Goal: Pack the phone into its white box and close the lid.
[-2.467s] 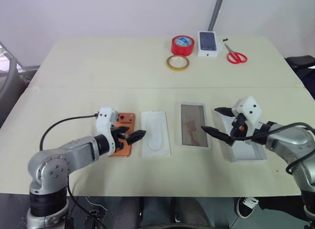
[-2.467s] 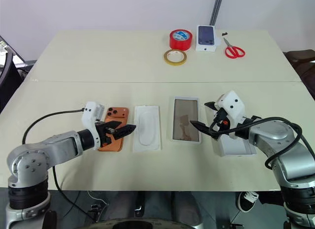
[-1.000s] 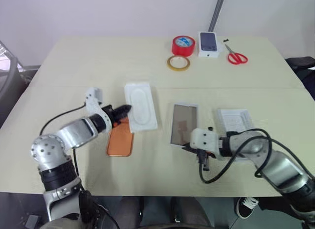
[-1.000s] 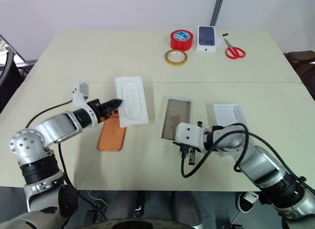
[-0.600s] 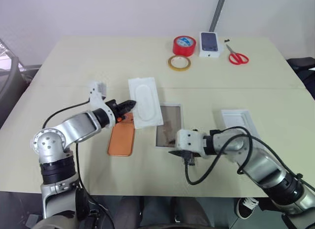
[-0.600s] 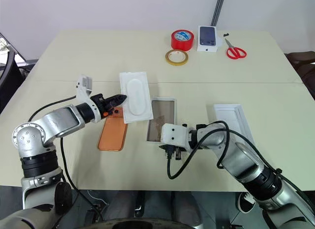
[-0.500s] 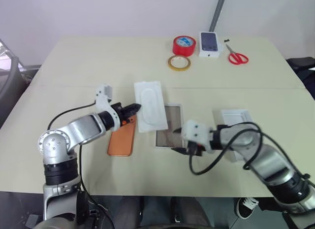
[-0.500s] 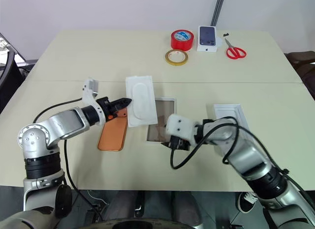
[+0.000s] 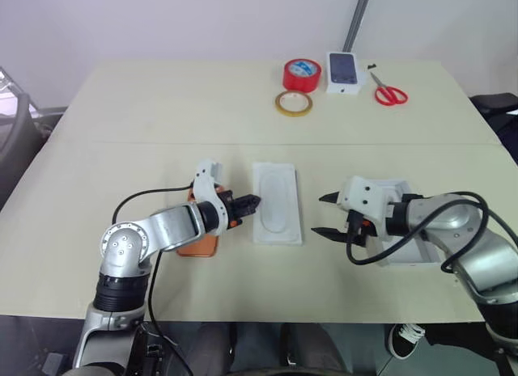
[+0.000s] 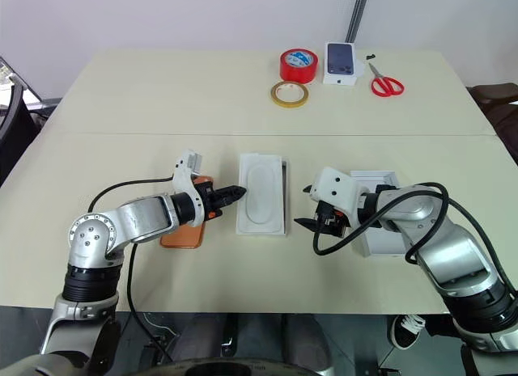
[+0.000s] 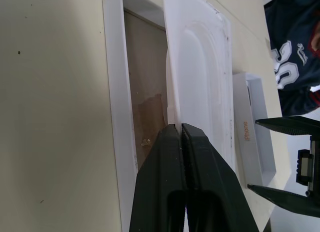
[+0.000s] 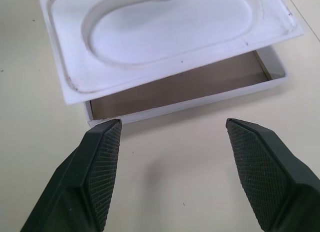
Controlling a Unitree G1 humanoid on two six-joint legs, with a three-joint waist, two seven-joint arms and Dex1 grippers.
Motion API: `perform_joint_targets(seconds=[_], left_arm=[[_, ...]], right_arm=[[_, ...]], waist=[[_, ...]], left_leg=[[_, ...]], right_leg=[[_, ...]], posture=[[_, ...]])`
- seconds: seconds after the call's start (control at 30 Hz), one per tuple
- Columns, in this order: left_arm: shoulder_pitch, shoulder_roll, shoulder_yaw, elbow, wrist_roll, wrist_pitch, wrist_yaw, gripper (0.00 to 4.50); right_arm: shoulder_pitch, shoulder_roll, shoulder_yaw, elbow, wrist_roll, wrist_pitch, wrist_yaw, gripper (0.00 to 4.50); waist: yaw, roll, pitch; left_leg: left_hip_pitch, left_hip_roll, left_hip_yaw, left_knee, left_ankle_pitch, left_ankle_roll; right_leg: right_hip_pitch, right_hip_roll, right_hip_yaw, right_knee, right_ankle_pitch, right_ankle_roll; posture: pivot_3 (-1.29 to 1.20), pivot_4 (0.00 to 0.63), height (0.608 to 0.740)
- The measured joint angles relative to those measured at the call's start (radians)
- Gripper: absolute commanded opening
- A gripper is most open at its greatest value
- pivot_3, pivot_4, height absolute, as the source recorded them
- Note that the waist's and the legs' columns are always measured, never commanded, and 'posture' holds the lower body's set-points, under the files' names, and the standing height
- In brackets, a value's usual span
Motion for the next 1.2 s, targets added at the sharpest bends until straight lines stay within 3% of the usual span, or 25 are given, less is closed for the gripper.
perform_joint_targets(seconds=[0.03,0.13,0.2,0.33,0.47,0.63,0.7,0.93,1.2], left_arm=[[0.000,0.001,-0.004,0.000,0.000,-0.003,-0.001,0.94],[-0.001,0.014,-0.007,0.000,0.000,-0.019,-0.012,2.40],[-0.002,0.028,-0.005,0.000,0.000,-0.031,-0.025,2.40],[-0.011,0.062,0.009,0.000,0.001,-0.060,-0.057,2.45],[-0.024,0.155,0.044,-0.013,0.117,-0.087,-0.187,2.45],[0.064,0.446,-0.007,-0.135,0.511,-0.175,-0.620,2.45],[0.148,0.515,-0.050,-0.185,0.659,-0.245,-0.821,2.45],[0.361,0.577,-0.031,-0.231,0.893,-0.457,-1.208,2.45],[0.409,0.551,0.051,-0.255,0.917,-0.471,-1.288,2.45]], right_arm=[[0.000,0.000,0.000,0.000,0.000,0.000,-0.003,3.55],[-0.001,0.001,0.000,0.000,0.000,-0.001,-0.014,3.55],[-0.008,0.006,0.000,0.000,0.008,0.000,-0.017,3.55],[-0.034,0.025,0.000,0.002,0.020,0.002,-0.026,2.30],[-0.115,0.101,0.028,0.019,0.015,0.033,-0.076,0.10],[-0.217,0.217,0.179,0.103,-0.055,0.087,-0.165,0.03],[-0.265,0.268,0.242,0.166,-0.107,0.105,-0.212,0.03],[-0.351,0.389,0.346,0.380,-0.247,0.089,-0.325,0.03],[-0.388,0.455,0.360,0.497,-0.341,0.052,-0.387,0.03]], waist=[[0.001,0.000,0.000],[0.000,0.000,0.000],[-0.001,0.000,0.000],[-0.001,0.000,0.000],[-0.006,0.000,0.000],[-0.011,0.001,0.000],[-0.007,0.001,0.001],[-0.005,0.001,0.001],[-0.010,0.001,0.001]], left_leg=[[0.000,0.000,0.000,0.000,0.000,0.000],[0.000,0.000,0.000,0.000,0.000,0.000],[0.000,0.000,0.000,0.000,0.000,0.000],[0.000,0.000,0.000,0.000,0.000,0.000],[0.000,0.000,0.000,-0.001,0.000,-0.001],[0.001,-0.001,0.002,-0.007,0.002,-0.003],[0.001,-0.001,0.003,-0.009,0.002,-0.004],[0.001,-0.001,0.003,-0.011,0.001,-0.001],[0.001,0.000,0.003,-0.012,-0.001,0.003]], right_leg=[[0.000,0.000,0.000,0.000,0.000,0.000],[0.000,0.000,0.000,0.000,0.000,0.000],[0.000,0.000,0.000,0.000,0.000,0.000],[0.000,0.000,0.000,0.000,0.000,0.000],[-0.001,0.001,0.000,0.000,0.000,0.000],[-0.003,0.001,0.002,-0.001,0.000,-0.001],[-0.004,0.000,0.002,-0.002,0.000,-0.001],[-0.006,-0.001,0.002,-0.001,0.000,-0.001],[-0.006,-0.001,0.002,0.000,0.000,-0.001]], posture=[[0.00,0.150,0.740],[0.00,0.150,0.740],[0.00,0.150,0.740],[0.00,0.150,0.740],[0.00,0.150,0.740],[0.00,0.150,0.740],[0.00,0.150,0.740],[0.00,0.150,0.740],[0.00,0.150,0.740]])
